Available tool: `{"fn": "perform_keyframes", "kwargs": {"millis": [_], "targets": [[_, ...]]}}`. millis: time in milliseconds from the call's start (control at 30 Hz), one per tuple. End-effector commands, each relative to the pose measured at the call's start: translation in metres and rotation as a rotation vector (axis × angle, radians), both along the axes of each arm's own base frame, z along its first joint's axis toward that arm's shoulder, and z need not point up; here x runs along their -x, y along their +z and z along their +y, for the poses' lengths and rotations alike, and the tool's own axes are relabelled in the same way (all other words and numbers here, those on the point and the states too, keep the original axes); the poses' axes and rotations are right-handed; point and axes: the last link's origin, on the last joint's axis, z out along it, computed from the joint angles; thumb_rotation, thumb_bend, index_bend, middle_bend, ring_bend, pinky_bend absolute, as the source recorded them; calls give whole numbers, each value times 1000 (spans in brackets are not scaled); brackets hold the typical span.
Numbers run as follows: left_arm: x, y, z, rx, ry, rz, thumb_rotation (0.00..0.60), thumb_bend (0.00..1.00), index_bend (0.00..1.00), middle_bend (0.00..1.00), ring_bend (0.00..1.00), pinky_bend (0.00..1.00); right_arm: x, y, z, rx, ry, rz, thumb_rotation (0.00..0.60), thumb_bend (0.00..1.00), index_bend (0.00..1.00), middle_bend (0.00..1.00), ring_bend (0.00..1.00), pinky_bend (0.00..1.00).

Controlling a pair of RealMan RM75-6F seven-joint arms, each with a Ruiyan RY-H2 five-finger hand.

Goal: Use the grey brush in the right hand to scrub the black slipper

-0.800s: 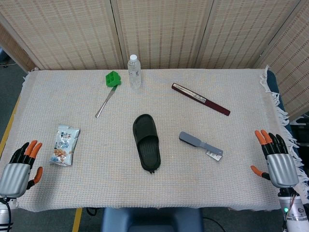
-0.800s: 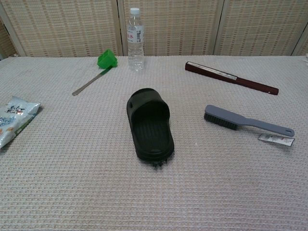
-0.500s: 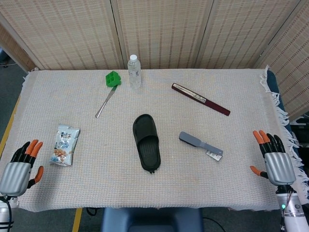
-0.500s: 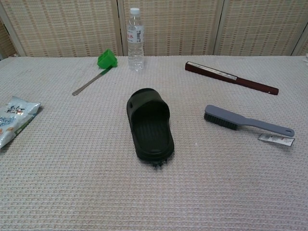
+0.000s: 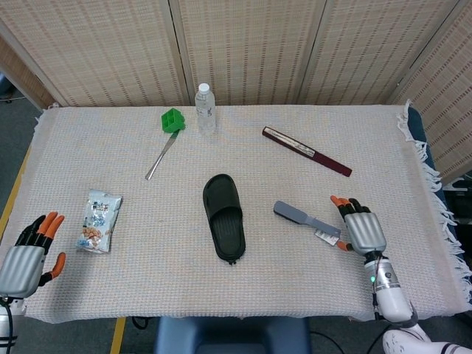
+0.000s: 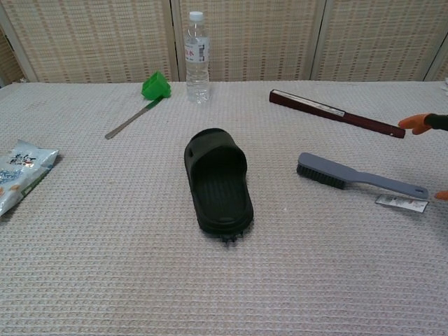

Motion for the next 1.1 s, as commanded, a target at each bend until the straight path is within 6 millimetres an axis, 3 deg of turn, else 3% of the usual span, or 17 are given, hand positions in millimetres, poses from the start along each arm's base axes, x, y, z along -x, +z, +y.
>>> {"fn": "perform_keyframes", "kwargs": {"millis": [33,400,567,1100], "targets": [[1,1,0,3,2,-3,600,474,0,0,0,141,-8,-19,-9,-34,-4,-2,600,38,129,157,98,283],[2,3,-1,14,10,-16,600,474,0,0,0,142,-20,-53,-28,-28,-5,39,600,85,333,304,253,404],[1,4,-2,18,5,-21,600,475,0,0,0,143,-22,-60,-32,2,0,62,600,101,415,355,334,491],[2,4,-2,23,4,-21,600,475,0,0,0,144,-28,-71,-42,78,27,118,600,133,551,463,462,622]]}}
